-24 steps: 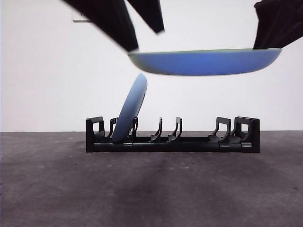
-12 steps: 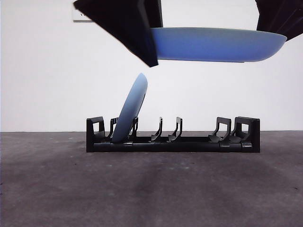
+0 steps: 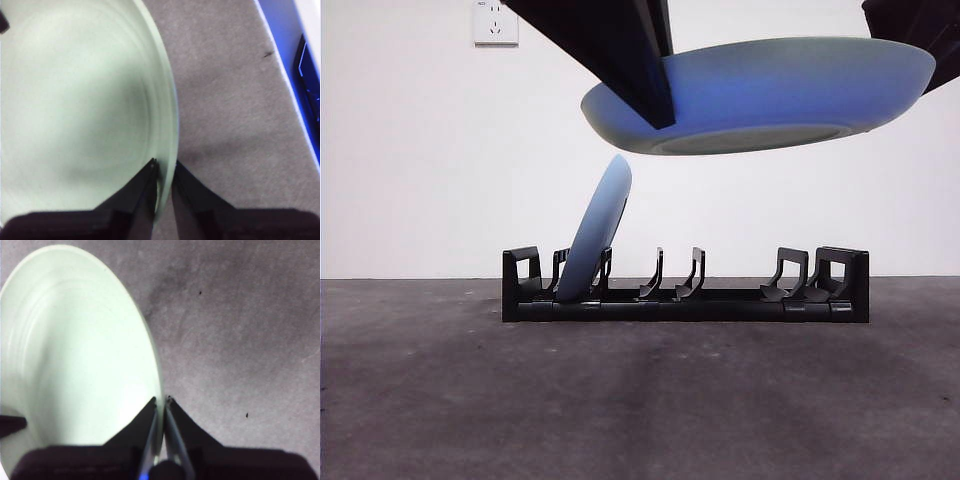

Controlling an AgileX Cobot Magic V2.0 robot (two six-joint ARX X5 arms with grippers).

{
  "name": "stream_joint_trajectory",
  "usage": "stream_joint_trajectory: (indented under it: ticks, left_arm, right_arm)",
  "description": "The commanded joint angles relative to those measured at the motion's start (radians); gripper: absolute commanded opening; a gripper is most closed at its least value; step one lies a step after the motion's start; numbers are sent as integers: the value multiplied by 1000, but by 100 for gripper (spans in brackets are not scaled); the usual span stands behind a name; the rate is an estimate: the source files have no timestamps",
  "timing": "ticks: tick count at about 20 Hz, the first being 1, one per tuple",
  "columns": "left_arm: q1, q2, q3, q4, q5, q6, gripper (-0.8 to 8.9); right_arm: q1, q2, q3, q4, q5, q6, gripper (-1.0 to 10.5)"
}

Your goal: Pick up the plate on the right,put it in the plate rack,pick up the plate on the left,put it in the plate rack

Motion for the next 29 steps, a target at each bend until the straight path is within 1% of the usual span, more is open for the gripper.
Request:
stream_joint_trajectory:
  ticks: [1,2,3,4,5,8,10,11,13,15,16,17,18,20,21,22,25,27,29]
  left_arm:
    - [6,5,-2,-15,32,-50,-8]
    - [6,5,-2,-14,32,-55,-8]
    - [6,5,-2,-14,35,-56,-8]
    - [6,5,-2,-14,54,-59,-8]
    - [7,5,-2,-12,80,-74,-8]
    - [30,5,-2,34,184,-139,-8]
    - [53,5,-2,100,250,-202,-8]
    - [67,5,-2,140,276,-244,-8]
    - [104,5,-2,228,316,-333,-8]
    - [155,5,-2,345,352,-447,-8]
    - [178,5,-2,406,370,-500,-8]
    - [203,5,-2,475,380,-554,-8]
    - [229,6,-2,547,389,-602,-8]
    - [275,15,-2,679,391,-684,-9]
    - [299,24,-2,726,391,-720,-9]
    - [323,39,-2,773,391,-752,-9]
    - [364,87,-2,850,389,-801,-9]
    - [381,120,-2,887,389,-818,-9]
    - [401,165,-2,926,385,-821,-9]
  right_arm:
    - [5,-5,5,24,-30,-18,33]
    - [5,-5,5,38,-30,-17,138]
    - [5,-7,5,52,-30,-15,276]
    - [5,-10,6,67,-31,-14,368]
    - [5,-17,10,72,-30,-15,405]
    - [5,-52,48,78,-17,-14,411]
    - [3,-96,90,103,18,11,411]
    - [-1,-128,112,127,50,35,411]
    - [-6,-207,149,185,176,78,410]
    - [-6,-299,158,223,325,83,409]
    - [-6,-332,158,219,362,79,409]
    - [-6,-364,158,199,372,71,409]
    - [-6,-389,158,169,371,69,409]
    - [-6,-428,158,83,371,44,409]
    - [-6,-443,158,37,361,35,409]
    - [-5,-456,157,-3,331,30,409]
    - [-5,-480,154,-44,239,31,408]
    - [-5,-494,154,-57,200,31,406]
    - [-5,-506,154,-76,187,30,406]
